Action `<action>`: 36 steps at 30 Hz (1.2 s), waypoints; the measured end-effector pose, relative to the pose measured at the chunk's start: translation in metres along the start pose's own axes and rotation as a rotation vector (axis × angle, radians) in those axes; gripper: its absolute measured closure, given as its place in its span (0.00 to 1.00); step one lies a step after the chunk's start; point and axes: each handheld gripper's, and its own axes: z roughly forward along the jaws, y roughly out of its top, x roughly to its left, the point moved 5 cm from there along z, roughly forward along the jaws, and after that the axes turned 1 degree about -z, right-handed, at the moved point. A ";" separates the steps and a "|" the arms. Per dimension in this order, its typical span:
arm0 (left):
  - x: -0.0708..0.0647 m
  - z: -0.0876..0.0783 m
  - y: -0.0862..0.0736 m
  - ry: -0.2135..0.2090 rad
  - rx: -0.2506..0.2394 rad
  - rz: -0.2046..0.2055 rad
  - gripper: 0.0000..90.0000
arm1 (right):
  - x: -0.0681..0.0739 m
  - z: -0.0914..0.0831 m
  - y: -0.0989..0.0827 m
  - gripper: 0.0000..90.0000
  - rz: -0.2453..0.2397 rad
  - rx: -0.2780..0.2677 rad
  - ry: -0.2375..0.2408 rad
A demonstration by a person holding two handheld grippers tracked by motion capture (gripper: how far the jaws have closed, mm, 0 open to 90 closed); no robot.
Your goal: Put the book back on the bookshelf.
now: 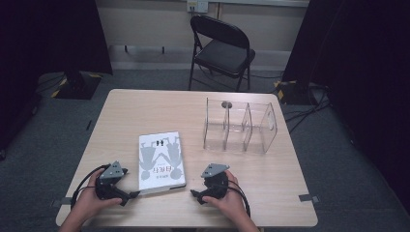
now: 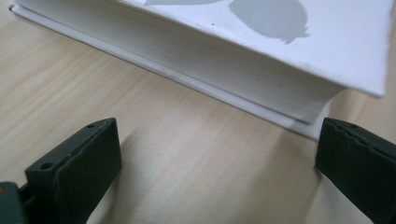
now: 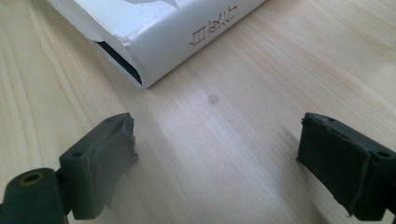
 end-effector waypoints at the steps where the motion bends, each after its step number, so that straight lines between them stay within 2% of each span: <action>1: -0.001 -0.001 -0.001 0.016 0.025 0.036 0.00 | 0.001 0.001 0.001 0.11 -0.002 0.001 0.003; 4: -0.006 -0.002 -0.001 0.009 0.035 0.051 0.03 | 0.005 0.006 0.006 0.13 -0.023 -0.007 0.015; 6: -0.014 -0.004 0.001 -0.014 0.029 0.054 0.13 | 0.009 0.008 0.008 0.15 -0.018 -0.005 0.023; 9: -0.019 -0.001 0.004 -0.008 0.024 0.055 0.17 | 0.012 0.011 0.011 0.15 -0.034 -0.008 0.037; 10: -0.024 -0.002 0.007 -0.019 0.055 0.082 0.21 | 0.013 0.012 0.014 0.16 -0.048 0.003 0.041; 11: -0.027 0.000 0.009 -0.017 0.037 0.085 0.26 | 0.014 0.013 0.016 0.16 -0.060 0.008 0.047; 12: -0.027 0.000 0.009 -0.017 0.037 0.085 0.31 | 0.014 0.013 0.016 0.16 -0.060 0.008 0.047; 13: -0.029 0.001 0.010 -0.020 0.026 0.065 0.31 | 0.014 0.014 0.017 0.17 -0.077 0.007 0.056; 14: -0.029 0.002 0.011 -0.010 0.030 0.071 0.32 | 0.015 0.015 0.018 0.17 -0.079 0.010 0.059; 16: -0.029 0.004 0.013 0.006 0.012 0.043 0.36 | 0.016 0.015 0.022 0.19 -0.093 0.015 0.060; 19: -0.030 0.004 0.014 0.012 0.020 0.036 0.39 | 0.019 0.015 0.026 0.20 -0.112 -0.008 0.070; 22: -0.030 0.005 0.015 0.022 0.026 0.056 0.43 | 0.021 0.015 0.028 0.20 -0.120 -0.002 0.078; 25: -0.031 0.006 0.017 0.016 0.027 0.055 0.45 | 0.024 0.015 0.030 0.20 -0.128 -0.009 0.084; 26: -0.033 0.008 0.020 0.030 0.026 0.030 0.45 | 0.024 0.015 0.031 0.20 -0.126 -0.013 0.074; 29: -0.032 0.007 0.021 0.037 0.048 0.042 0.48 | 0.025 0.014 0.031 0.20 -0.118 -0.011 0.081; 30: -0.033 0.008 0.021 0.041 0.047 0.020 0.48 | 0.025 0.014 0.031 0.20 -0.122 -0.013 0.083; 32: -0.033 0.008 0.023 0.057 0.063 0.035 0.48 | 0.026 0.013 0.031 0.20 -0.125 -0.014 0.086; 34: -0.034 0.008 0.024 0.056 0.059 0.019 0.49 | 0.027 0.012 0.032 0.20 -0.125 -0.012 0.086; 36: -0.035 0.006 0.025 0.061 0.060 0.020 0.50 | 0.028 0.010 0.034 0.20 -0.126 -0.032 0.085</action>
